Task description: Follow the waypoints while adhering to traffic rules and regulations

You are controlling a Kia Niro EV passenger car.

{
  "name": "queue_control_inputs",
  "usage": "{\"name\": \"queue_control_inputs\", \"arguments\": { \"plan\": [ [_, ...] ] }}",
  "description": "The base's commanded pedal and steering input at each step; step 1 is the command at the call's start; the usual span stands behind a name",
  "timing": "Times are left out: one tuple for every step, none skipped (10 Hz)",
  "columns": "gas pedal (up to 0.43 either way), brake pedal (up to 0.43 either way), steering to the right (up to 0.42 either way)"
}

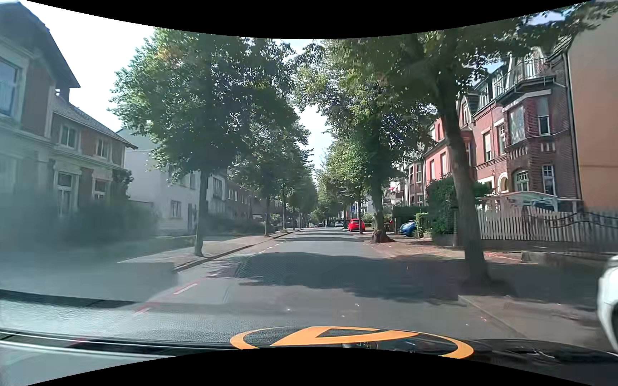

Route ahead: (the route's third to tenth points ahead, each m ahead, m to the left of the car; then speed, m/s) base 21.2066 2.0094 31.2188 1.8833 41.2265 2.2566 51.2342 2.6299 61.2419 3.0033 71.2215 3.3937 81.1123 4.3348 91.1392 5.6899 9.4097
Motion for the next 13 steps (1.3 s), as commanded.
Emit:
{"name": "queue_control_inputs", "arguments": {
  "plan": [
    [0.169,0.0,0.008],
    [0.169,0.0,0.008],
    [0.169,0.0,0.008],
    [0.169,0.0,0.007],
    [0.157,0.0,0.006],
    [0.157,0.0,0.005],
    [0.157,0.0,0.004],
    [0.157,0.0,0.004],
    [0.157,0.0,0.003],
    [0.157,0.0,0.0],
    [0.157,0.0,-0.002],
    [0.157,0.0,-0.003],
    [0.15,0.0,-0.003]
  ]
}}
